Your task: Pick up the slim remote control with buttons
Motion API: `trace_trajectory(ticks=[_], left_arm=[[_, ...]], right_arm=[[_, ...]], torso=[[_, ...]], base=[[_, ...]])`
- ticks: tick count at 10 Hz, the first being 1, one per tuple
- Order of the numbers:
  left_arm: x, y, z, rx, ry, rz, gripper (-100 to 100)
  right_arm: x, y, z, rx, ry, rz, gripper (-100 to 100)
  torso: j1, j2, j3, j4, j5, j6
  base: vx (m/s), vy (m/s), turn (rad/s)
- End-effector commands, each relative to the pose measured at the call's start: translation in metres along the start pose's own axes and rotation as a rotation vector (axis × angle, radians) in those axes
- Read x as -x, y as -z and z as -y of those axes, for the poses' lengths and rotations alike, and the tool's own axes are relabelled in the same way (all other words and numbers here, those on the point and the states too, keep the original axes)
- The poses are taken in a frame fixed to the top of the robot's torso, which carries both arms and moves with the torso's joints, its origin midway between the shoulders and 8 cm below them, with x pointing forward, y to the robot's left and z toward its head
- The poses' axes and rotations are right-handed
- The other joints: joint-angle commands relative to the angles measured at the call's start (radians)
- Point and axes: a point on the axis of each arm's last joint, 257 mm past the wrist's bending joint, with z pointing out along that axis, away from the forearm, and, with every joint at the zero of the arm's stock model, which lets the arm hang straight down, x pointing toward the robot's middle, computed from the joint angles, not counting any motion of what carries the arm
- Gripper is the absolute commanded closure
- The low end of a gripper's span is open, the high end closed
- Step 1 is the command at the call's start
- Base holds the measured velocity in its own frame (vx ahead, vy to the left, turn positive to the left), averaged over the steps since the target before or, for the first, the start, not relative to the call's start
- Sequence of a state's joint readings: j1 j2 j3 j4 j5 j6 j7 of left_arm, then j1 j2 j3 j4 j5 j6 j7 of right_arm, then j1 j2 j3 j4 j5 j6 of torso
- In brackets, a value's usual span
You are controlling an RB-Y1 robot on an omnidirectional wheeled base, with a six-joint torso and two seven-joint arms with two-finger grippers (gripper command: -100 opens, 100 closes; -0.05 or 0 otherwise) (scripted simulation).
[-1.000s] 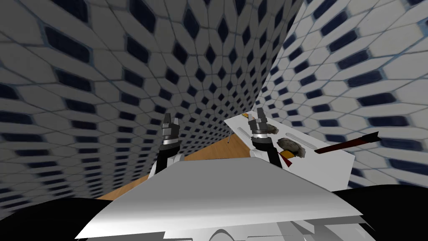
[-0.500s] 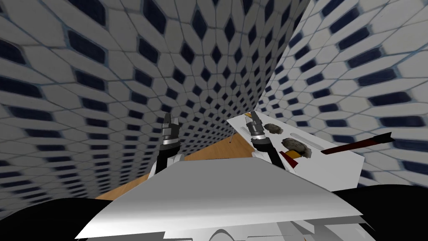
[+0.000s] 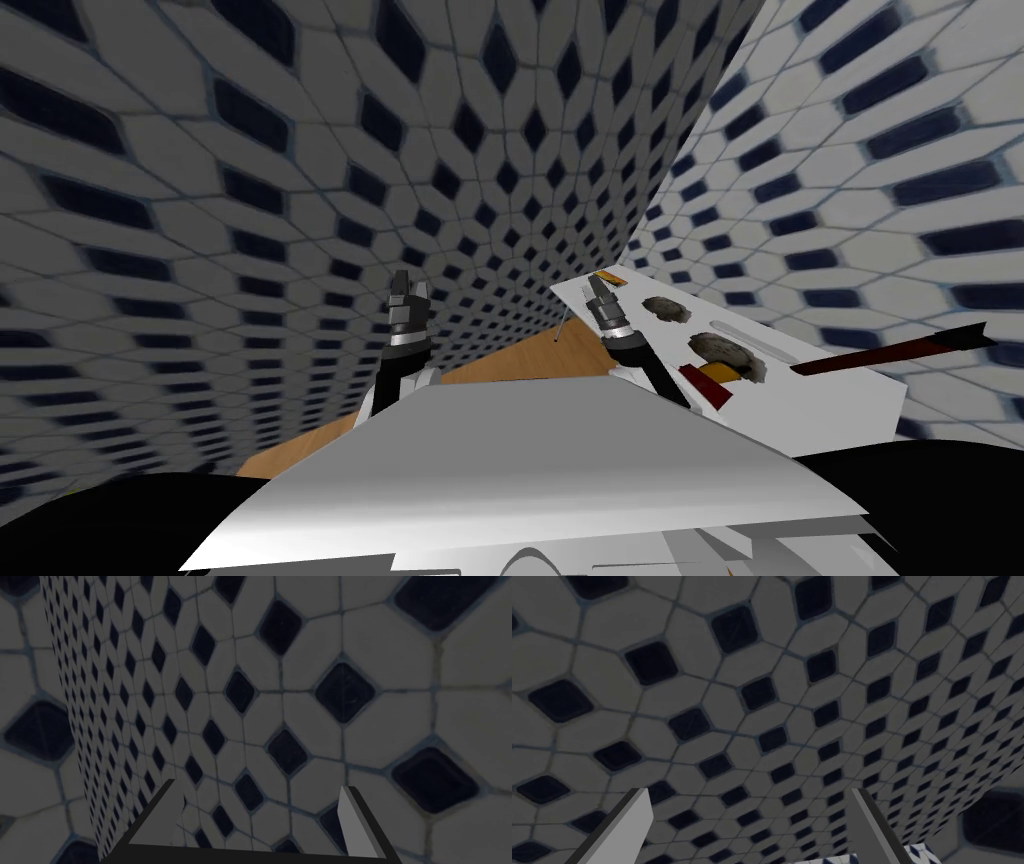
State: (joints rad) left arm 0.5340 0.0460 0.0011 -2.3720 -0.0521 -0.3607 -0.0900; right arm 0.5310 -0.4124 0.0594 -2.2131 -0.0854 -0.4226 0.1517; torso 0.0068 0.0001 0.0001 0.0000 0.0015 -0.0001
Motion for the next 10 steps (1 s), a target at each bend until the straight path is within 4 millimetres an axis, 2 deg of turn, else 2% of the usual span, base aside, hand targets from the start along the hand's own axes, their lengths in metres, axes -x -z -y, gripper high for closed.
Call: trace_trajectory(ticks=[1, 3, 4, 5, 6, 7, 8, 9, 10], left_arm=[[0.000, 0.000, 0.000, 0.000, 0.000, 0.000, 0], [0.000, 0.000, 0.000, 0.000, 0.000, 0.000, 0], [0.000, 0.000, 0.000, 0.000, 0.000, 0.000, 0], [0.000, 0.000, 0.000, 0.000, 0.000, 0.000, 0], [0.000, 0.000, 0.000, 0.000, 0.000, 0.000, 0], [0.000, 0.000, 0.000, 0.000, 0.000, 0.000, 0], [0.000, 0.000, 0.000, 0.000, 0.000, 0.000, 0], [0.000, 0.000, 0.000, 0.000, 0.000, 0.000, 0], [0.000, 0.000, 0.000, 0.000, 0.000, 0.000, 0]], right_arm=[[-0.005, 0.002, 0.006, -0.014, 0.018, -0.031, -100], [-0.022, 0.020, 0.031, -0.082, 0.055, -0.116, -100], [-0.024, 0.021, 0.031, -0.081, 0.068, -0.139, -100], [-0.032, 0.032, 0.044, -0.119, 0.082, -0.180, -100], [-0.033, 0.032, 0.044, -0.118, 0.091, -0.195, -100], [-0.042, 0.046, 0.058, -0.158, 0.104, -0.240, -100], [-0.043, 0.046, 0.058, -0.158, 0.111, -0.252, -100], [-0.051, 0.062, 0.072, -0.201, 0.123, -0.299, -100], [-0.051, 0.063, 0.073, -0.201, 0.131, -0.312, -100]], torso=[[0.000, 0.000, 0.000, 0.000, 0.000, 0.000], [0.000, 0.000, 0.000, 0.000, 0.000, 0.000], [0.001, 0.000, 0.000, 0.000, 0.000, 0.000], [-0.001, 0.000, 0.000, 0.000, 0.000, 0.000], [0.000, 0.000, 0.000, 0.000, 0.000, 0.000], [-0.002, 0.000, 0.000, 0.000, 0.000, 0.000], [-0.002, -0.001, -0.001, 0.000, 0.000, 0.000], [-0.003, -0.001, -0.001, 0.000, 0.000, 0.000], [-0.002, -0.002, -0.001, 0.000, 0.000, 0.000]], base=[[-0.009, 0.092, 0.034], [0.004, 0.114, 0.128], [0.011, 0.092, 0.038], [0.003, 0.105, 0.099], [0.013, 0.082, 0.047], [0.030, 0.082, 0.128], [0.027, 0.058, 0.060], [0.043, 0.081, 0.118], [0.037, 0.066, 0.064]])
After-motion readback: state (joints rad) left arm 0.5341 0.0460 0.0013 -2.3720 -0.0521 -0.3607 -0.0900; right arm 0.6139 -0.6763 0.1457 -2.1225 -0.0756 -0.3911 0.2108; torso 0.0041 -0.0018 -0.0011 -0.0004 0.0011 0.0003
